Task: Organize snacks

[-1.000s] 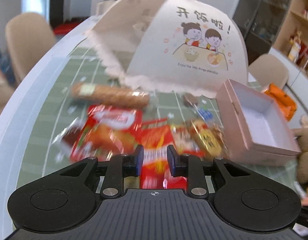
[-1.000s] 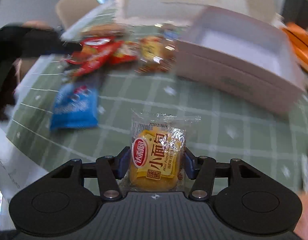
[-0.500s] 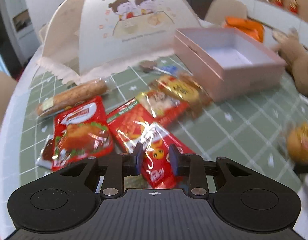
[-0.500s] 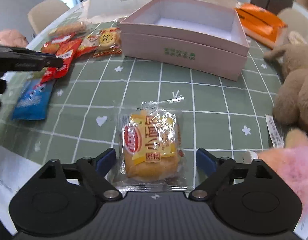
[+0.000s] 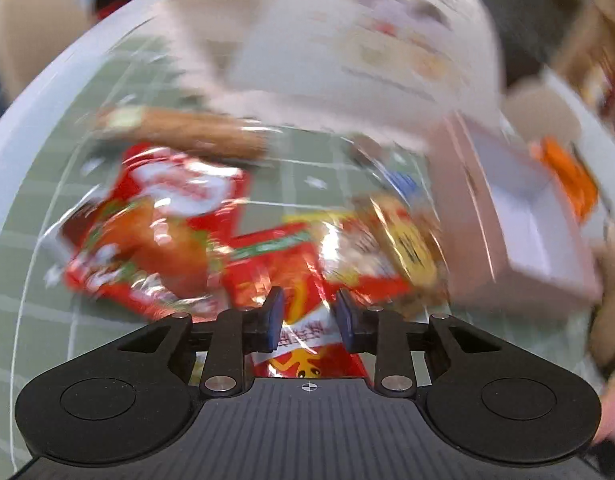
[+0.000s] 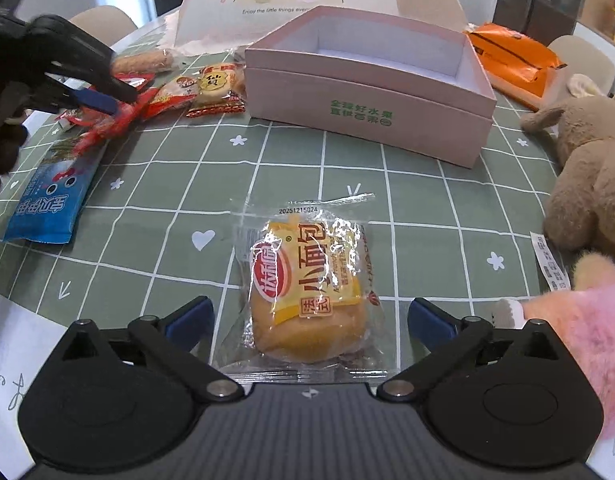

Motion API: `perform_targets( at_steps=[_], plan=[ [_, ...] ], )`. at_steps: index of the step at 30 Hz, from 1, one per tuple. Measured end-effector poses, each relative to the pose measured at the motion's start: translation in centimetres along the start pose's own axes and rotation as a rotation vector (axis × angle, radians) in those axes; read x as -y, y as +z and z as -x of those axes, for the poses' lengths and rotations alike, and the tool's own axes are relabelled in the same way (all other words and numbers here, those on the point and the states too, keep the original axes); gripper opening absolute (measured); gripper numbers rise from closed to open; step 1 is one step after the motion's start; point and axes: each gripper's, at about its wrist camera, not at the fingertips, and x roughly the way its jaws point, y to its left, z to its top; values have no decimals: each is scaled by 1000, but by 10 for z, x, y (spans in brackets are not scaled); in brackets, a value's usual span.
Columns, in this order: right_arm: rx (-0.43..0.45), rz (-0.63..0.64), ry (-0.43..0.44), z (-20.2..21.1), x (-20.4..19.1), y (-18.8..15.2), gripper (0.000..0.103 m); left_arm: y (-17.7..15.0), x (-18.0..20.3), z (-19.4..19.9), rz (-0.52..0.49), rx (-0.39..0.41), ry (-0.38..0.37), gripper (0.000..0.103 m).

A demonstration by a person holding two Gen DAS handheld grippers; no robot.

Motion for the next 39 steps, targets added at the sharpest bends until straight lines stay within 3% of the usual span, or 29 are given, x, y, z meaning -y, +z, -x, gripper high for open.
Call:
perform_targets(
  at_steps=[3,6,8,11,14,16,17,18,22,23,26,28,32,34,36,39],
  plan=[
    [2,2,1,1,0,0,103,-11,23,-2,-238,7,88,36],
    [11,8,6,2,0,-2,103,-23,17,3,-316,19,174,36],
    [17,7,5,3,0,-4,103,-27,2,7,-295,33,196,36],
    [19,6,4,4,0,-3,103,-24,-24,13,-185,41,180,34],
    [16,6,5,4,0,-4,103,-20,-28,13,-158,16,44,44],
    [19,6,5,4,0,-4,103,-20,-31,15,-135,-18,-100,45],
    [20,6,6,4,0,-4,103,-20,-34,17,-116,-22,-126,45],
    [21,6,6,4,0,-4,103,-21,-36,21,-100,-15,-113,44],
    [31,-4,-1,5,0,-6,103,-19,-46,33,-21,81,117,41],
    [32,-5,-1,6,0,-6,103,-17,-54,32,43,83,126,41],
    [38,-5,-2,6,-1,-6,103,-12,-70,21,213,69,60,41],
    [40,-3,-1,5,-2,-5,103,-5,-63,14,185,65,52,41],
    [37,-1,-1,5,-2,-4,103,1,-29,-2,-27,50,76,47],
    [39,0,1,5,-2,-4,103,-6,-22,1,-95,43,52,47],
    [43,-1,1,6,-2,-6,103,-16,-23,11,-82,39,21,47],
    [57,-2,1,6,-1,-9,103,-32,-36,31,-3,69,63,46]
  ],
)
